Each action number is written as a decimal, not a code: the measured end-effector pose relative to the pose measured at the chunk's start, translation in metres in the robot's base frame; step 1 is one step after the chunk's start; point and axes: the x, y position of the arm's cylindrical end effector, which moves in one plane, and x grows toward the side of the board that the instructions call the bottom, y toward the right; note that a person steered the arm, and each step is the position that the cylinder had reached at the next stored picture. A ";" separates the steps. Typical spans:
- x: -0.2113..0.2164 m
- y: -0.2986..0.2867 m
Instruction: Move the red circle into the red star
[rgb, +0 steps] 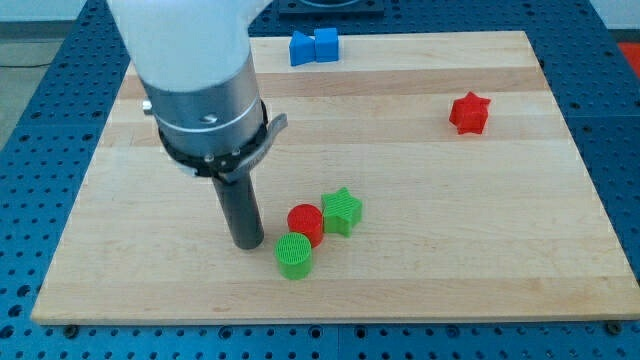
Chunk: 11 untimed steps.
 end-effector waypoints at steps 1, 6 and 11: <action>0.005 0.024; -0.051 0.080; -0.055 0.191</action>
